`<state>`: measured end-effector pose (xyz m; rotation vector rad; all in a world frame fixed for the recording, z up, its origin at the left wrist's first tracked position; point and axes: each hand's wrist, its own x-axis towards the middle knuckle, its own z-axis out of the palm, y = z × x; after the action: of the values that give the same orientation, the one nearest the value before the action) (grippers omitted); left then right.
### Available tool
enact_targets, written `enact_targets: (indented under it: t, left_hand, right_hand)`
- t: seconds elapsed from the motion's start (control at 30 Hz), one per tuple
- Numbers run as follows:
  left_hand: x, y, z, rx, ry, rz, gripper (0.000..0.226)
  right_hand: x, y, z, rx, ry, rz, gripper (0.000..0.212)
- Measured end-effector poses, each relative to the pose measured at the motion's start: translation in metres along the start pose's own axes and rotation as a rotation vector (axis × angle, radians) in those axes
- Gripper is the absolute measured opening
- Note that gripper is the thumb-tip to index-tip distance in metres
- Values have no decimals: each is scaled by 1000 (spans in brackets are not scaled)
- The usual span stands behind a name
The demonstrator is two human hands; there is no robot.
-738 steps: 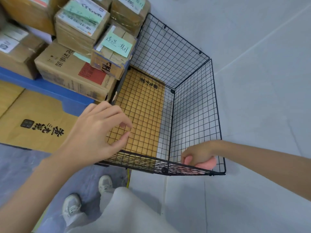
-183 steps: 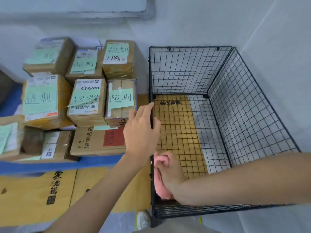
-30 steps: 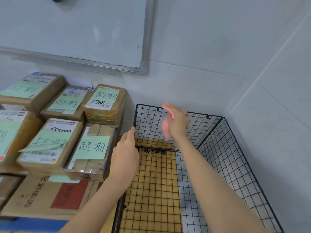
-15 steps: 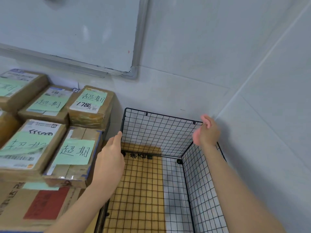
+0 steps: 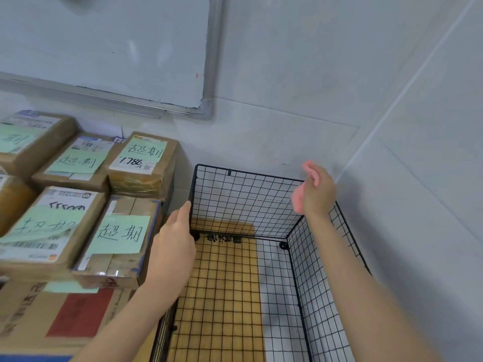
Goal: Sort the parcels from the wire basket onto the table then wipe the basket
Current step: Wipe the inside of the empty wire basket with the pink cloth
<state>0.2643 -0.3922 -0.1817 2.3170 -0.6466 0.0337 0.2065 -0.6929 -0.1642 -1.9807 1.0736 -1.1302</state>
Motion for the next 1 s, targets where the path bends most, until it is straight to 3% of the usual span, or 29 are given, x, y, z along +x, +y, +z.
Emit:
enact_targets:
  t: [0.07, 0.17, 0.27, 0.33, 0.47, 0.57, 0.63, 0.73, 0.87, 1.0]
  left_hand:
    - [0, 0, -2, 9, -4, 3, 61]
    - [-1, 1, -3, 14, -15, 11, 62]
    - [1, 0, -4, 20, -22, -6, 62]
    - [1, 1, -5, 16, -21, -11, 61]
    - [0, 2, -7, -8, -18, -34, 61]
    - [-1, 3, -7, -42, -3, -43, 61]
    - [-1, 3, -8, -58, 3, -49, 61]
    - [0, 4, -7, -76, 10, -57, 61]
    - [0, 4, -5, -77, 11, -55, 61]
    - [0, 4, -6, -67, 24, -47, 59]
  right_hand:
    - [-14, -4, 28, -39, -129, -27, 45]
    - [-39, -19, 68, 31, -181, -88, 38]
    - [-62, -53, 102, 136, -387, -171, 37]
    - [-71, -67, 113, 182, -427, -178, 36]
    - [-72, -44, 104, 150, -332, -197, 41]
    - [-62, -21, 86, 135, -100, -50, 41]
    - [-63, -15, 80, 101, 4, -50, 40]
    - [-90, -12, 79, 90, -93, -207, 43]
    - [-124, -15, 99, 27, -307, -565, 54]
    - [-120, -44, 136, 80, -310, -643, 52]
